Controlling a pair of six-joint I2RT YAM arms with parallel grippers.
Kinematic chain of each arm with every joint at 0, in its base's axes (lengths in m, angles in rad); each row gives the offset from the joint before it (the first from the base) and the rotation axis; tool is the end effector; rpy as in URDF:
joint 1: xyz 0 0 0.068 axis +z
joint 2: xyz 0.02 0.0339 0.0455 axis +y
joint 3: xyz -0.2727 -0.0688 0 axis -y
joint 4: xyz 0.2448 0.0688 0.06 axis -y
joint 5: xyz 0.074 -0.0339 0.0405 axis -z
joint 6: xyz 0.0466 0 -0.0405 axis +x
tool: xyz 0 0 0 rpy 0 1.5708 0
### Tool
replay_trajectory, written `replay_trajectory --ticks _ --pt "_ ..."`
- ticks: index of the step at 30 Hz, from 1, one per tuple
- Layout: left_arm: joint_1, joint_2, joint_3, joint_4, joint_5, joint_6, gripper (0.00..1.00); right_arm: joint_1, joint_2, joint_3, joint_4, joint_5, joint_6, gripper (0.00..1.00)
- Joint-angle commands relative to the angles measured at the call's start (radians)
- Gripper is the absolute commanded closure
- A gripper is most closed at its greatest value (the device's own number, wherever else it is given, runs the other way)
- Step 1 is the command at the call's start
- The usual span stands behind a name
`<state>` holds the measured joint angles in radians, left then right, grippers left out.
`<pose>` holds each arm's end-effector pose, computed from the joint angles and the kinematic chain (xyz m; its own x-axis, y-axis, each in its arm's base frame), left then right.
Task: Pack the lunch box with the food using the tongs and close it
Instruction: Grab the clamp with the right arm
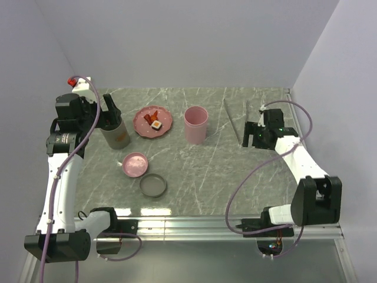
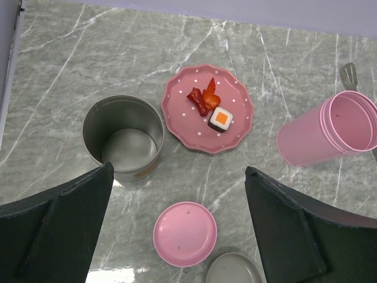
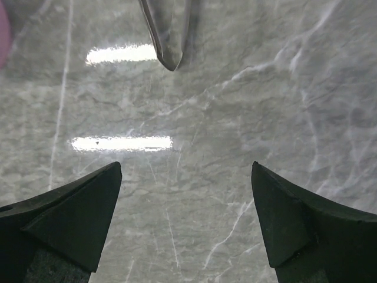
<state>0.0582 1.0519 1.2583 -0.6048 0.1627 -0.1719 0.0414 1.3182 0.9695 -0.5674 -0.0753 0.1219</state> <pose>0.2227 0.0054 0.4127 -0.3973 -0.1922 -0.8973 0.0240 0.9753 -0.2196 0.2754 0.0149 0.2547 -0.7973 0.0883 -0.5971 0.0100 0.9910 0.1333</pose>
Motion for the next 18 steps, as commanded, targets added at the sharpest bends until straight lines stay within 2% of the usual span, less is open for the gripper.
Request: replay_trajectory --ticks 1,11,18 --pt "0.0 -0.004 0.0 0.04 -0.009 -0.015 0.01 0.044 0.073 0.057 0.021 0.041 0.019 0.03" --pt "0.0 0.019 0.0 0.03 0.02 -0.021 0.01 0.089 0.321 0.118 0.181 0.15 0.093 0.04" --pt "0.0 0.022 -0.007 0.045 0.058 -0.025 0.01 0.092 0.489 0.244 0.189 0.141 0.113 0.04"
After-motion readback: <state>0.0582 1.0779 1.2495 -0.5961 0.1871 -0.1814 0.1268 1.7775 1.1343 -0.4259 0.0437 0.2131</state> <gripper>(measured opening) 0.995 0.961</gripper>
